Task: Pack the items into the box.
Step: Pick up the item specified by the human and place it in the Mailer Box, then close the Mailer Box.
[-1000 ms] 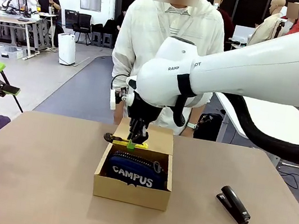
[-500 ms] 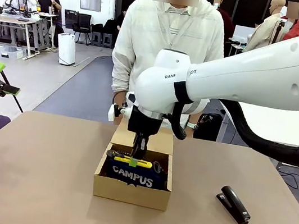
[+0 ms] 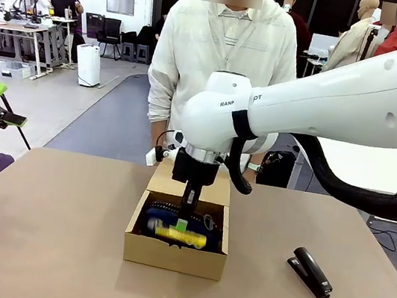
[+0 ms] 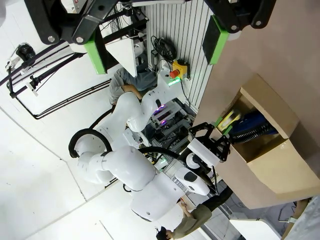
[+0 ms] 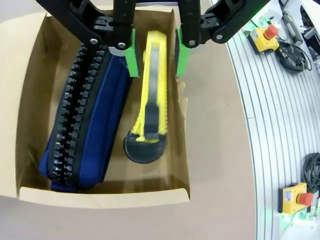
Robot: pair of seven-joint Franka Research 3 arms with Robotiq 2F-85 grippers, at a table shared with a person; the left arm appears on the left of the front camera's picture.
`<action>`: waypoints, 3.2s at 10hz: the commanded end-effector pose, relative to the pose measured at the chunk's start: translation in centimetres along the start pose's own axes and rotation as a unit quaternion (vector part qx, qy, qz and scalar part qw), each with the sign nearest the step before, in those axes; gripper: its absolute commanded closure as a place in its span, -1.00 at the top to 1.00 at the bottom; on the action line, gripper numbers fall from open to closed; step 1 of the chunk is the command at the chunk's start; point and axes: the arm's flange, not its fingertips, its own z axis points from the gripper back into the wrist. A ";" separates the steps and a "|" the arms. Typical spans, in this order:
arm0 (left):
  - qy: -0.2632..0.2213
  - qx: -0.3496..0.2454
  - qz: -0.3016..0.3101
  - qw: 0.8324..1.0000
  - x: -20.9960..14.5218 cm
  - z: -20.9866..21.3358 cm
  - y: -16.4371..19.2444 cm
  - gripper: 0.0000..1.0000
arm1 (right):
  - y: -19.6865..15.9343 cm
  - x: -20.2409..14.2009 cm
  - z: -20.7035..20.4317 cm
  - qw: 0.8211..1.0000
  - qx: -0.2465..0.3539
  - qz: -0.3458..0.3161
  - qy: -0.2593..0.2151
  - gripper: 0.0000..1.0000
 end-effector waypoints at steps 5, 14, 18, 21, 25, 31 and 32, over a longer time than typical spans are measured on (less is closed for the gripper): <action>0.007 -0.003 -0.008 1.000 -0.2 0.3 -0.1 1.00 | -0.2 0.2 0.1 1.000 -0.012 -0.027 0.003 1.00; 0.007 -0.003 -0.008 1.000 -0.2 0.3 -0.1 1.00 | 13.4 -24.2 15.8 0.883 0.172 -0.370 -0.233 1.00; 0.007 -0.003 -0.008 1.000 -0.2 0.3 -0.1 1.00 | 17.4 -38.9 11.9 0.641 0.270 -0.587 -0.414 1.00; 0.007 -0.003 -0.008 1.000 -0.2 0.3 -0.1 1.00 | 15.4 -40.5 9.8 0.623 0.265 -0.639 -0.366 1.00; 0.007 -0.003 -0.008 1.000 -0.2 0.3 -0.1 1.00 | 15.8 -43.2 13.1 0.656 0.256 -0.596 -0.386 1.00; 0.007 -0.003 -0.008 1.000 -0.2 0.3 -0.1 1.00 | 15.8 -43.2 13.1 0.656 0.256 -0.596 -0.386 1.00; 0.007 -0.003 -0.008 1.000 -0.2 0.3 -0.1 1.00 | 15.8 -43.2 13.1 0.656 0.256 -0.596 -0.386 1.00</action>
